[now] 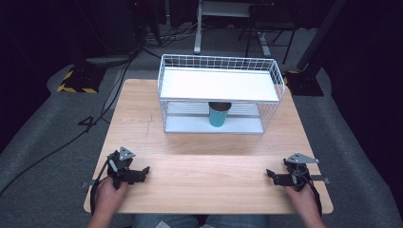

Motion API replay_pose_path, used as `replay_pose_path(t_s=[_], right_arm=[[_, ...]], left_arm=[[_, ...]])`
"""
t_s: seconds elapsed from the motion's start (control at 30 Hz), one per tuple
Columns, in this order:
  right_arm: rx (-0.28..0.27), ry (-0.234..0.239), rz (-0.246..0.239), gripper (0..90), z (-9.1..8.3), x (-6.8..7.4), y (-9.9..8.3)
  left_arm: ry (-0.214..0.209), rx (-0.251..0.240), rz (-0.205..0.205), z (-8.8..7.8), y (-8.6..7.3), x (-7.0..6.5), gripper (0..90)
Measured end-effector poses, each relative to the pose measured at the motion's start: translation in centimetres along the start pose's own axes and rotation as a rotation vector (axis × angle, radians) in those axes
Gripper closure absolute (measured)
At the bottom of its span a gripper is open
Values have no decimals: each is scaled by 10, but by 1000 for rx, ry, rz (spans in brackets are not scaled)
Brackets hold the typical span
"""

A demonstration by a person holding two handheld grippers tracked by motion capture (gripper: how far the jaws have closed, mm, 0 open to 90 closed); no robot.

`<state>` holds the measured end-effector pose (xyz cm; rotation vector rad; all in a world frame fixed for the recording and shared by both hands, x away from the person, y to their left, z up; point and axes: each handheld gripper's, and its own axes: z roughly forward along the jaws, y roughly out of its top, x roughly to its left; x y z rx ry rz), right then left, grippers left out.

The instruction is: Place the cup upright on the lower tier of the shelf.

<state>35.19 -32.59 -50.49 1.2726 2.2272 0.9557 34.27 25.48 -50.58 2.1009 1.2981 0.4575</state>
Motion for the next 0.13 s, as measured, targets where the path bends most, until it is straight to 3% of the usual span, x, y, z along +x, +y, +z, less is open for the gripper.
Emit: replay_pose_path(t_s=[0.13], right_arm=[[0, 0, 0, 99, 0, 0, 0]], left_arm=[[0, 0, 0, 0, 0, 0, 0]])
